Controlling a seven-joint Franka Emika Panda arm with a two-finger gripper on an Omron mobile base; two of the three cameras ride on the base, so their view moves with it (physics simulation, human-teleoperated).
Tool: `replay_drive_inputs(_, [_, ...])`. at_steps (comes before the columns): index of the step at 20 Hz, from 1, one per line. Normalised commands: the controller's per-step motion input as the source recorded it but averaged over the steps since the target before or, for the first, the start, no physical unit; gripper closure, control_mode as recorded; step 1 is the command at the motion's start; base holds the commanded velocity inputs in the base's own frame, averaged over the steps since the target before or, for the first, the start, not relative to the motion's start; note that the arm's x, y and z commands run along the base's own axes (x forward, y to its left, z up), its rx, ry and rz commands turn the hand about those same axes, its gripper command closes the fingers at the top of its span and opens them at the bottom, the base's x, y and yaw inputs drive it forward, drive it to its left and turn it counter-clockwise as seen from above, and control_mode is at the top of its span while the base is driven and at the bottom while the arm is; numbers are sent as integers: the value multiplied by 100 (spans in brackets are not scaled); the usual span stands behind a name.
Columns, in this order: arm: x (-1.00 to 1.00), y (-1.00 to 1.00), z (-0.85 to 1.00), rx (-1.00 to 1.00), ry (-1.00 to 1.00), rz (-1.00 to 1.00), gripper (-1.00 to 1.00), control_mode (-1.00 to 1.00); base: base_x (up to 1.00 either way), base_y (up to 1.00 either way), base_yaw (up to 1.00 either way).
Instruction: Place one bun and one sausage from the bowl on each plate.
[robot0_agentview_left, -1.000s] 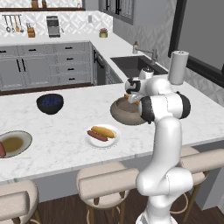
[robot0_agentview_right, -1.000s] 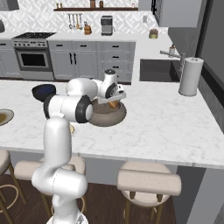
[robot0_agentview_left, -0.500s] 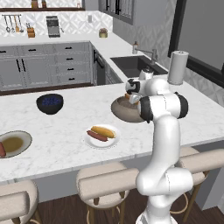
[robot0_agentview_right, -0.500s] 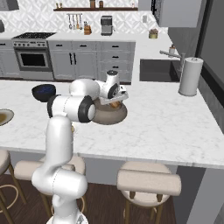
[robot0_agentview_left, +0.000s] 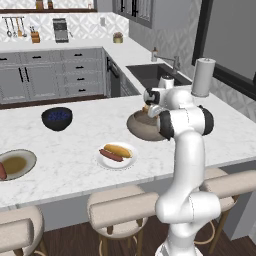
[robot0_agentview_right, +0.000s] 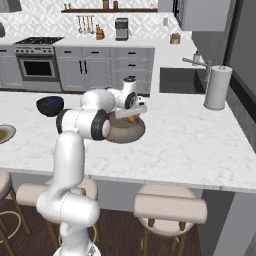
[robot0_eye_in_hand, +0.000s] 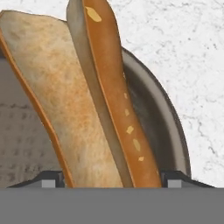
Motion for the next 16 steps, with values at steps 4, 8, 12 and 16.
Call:
replay_drive_inputs(4, [-1, 1, 0, 0, 2, 0, 100, -100, 0, 0, 0])
replay_drive_inputs(8, [-67, 11, 81, 2, -11, 0, 100, -100, 0, 0, 0])
replay_drive_inputs(12, [-100, 35, 99, 1, -15, 3, 100, -100, 0, 0, 0])
replay_drive_inputs(16, [-100, 24, 46, 0, -2, 0, 100, -100, 0, 0, 0])
